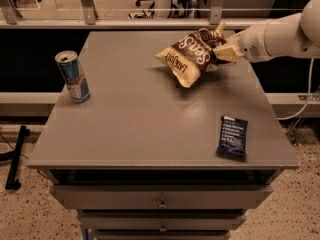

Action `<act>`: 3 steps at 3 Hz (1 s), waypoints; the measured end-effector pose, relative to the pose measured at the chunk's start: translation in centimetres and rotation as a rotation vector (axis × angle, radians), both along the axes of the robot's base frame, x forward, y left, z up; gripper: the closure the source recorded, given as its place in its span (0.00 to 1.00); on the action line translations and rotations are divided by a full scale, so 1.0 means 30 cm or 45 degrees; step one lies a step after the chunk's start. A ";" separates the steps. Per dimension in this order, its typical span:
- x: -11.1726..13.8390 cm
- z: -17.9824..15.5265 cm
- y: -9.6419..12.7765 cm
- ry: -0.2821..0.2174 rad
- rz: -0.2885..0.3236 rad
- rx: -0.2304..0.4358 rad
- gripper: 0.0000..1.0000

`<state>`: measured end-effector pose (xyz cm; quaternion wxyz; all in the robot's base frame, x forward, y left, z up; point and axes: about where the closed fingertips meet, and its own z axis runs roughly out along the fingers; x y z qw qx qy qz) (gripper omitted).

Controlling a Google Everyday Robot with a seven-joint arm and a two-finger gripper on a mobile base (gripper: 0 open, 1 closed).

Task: Move brown chip bag near rxbar blueberry

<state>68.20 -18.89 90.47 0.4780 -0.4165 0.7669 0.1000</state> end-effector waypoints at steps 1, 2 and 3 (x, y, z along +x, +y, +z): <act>-0.122 -0.038 -0.006 0.117 0.013 0.010 1.00; -0.211 -0.026 -0.021 0.205 0.005 -0.002 1.00; -0.273 0.028 -0.072 0.242 -0.012 -0.045 1.00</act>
Offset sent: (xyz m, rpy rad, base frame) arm -0.0990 -0.0181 -0.0002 -0.0126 0.2495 -0.0156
